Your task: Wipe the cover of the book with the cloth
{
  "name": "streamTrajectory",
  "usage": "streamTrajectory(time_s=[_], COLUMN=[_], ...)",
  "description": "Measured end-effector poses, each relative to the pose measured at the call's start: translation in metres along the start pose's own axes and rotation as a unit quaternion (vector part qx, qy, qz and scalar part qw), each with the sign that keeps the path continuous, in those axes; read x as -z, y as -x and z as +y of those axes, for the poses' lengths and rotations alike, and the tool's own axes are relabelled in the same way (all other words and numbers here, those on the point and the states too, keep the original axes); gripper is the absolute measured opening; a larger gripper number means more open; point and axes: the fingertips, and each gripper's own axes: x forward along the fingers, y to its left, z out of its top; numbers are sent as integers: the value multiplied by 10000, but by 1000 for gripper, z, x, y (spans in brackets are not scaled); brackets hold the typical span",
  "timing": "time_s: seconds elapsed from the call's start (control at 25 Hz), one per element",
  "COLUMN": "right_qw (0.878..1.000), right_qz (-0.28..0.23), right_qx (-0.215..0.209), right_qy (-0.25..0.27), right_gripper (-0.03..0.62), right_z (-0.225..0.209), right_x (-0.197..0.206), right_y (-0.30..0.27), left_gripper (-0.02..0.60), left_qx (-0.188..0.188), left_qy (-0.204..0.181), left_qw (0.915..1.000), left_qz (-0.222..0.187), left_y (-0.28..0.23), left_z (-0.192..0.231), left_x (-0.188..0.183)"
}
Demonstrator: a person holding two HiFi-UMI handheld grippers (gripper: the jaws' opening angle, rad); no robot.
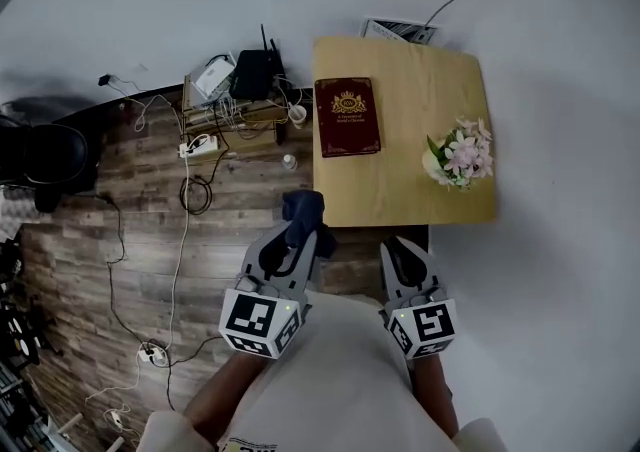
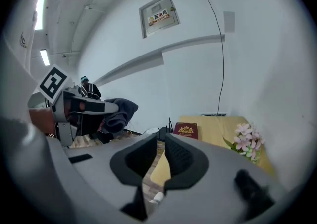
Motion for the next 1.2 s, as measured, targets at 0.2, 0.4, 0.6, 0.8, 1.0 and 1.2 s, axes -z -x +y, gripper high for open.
streamTrajectory(time_s=[0.2,0.4,0.6,0.8,1.0,1.2], right_qw=[9984,9973,9937,9957,9935,9925], right_qz=[467,582,914,621,546,501], right_qx=[308,454,604,603,705,680], right_qy=[-44,-48,-248,-324,-713,-888], right_gripper=[45,46,44,44,43,44], right_z=[-12,-18,-34,-47,-63,-76], right_x=[-26,-44,-45,-53,-43,-36], right_y=[-68,-103,-120,-130,-138,-153], left_gripper=[97,98,97,96,94,94], left_qx=[358,543,688,869,1002,965], left_qy=[-67,67,136,-6,-214,-503], left_qw=[9993,9981,9963,9939,9897,9864], left_qz=[102,278,501,678,998,1232], left_y=[-41,-73,-98,-121,-143,-176], left_z=[46,80,91,89,84,90], left_x=[-42,-52,-47,-43,-31,-13])
